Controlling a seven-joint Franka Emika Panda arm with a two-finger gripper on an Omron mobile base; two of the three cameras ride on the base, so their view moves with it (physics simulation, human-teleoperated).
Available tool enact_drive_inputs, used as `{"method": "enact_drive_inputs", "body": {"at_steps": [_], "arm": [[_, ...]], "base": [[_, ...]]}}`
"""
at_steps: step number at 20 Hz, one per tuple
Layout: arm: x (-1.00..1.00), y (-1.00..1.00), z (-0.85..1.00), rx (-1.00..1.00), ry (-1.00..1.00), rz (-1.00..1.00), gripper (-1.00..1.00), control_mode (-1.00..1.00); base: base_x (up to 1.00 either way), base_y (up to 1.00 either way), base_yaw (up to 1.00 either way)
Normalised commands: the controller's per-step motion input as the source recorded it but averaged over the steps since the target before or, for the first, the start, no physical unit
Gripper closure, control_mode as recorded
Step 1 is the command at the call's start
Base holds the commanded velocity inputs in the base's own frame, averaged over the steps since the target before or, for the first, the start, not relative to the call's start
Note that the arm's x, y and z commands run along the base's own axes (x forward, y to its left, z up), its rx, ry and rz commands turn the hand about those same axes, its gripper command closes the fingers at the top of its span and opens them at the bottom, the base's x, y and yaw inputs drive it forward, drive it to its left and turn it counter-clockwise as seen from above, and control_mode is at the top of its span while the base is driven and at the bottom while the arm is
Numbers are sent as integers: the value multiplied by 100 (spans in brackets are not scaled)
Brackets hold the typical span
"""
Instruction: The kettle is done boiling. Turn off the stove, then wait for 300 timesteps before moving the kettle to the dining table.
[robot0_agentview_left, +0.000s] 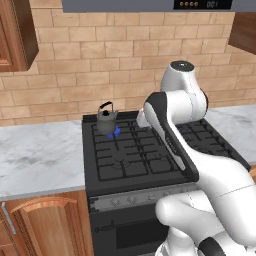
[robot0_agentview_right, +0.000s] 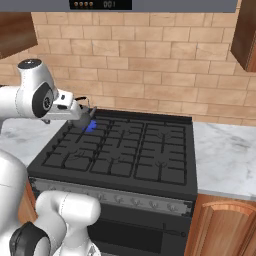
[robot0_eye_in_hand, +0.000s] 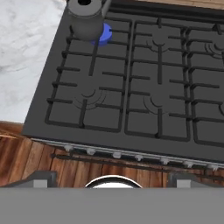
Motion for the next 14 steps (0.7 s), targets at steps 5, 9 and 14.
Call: {"method": "enact_drive_inputs", "body": {"at_steps": [5,9,14], "arm": [[0,36,-25,-5,5,0,-100,-100],[-7,31,-28,-5,1,0,-100,-100],[-27,21,-26,-3,0,0,-100,-100]], "base": [[0,0,0],[0,0,0],[0,0,0]]}}
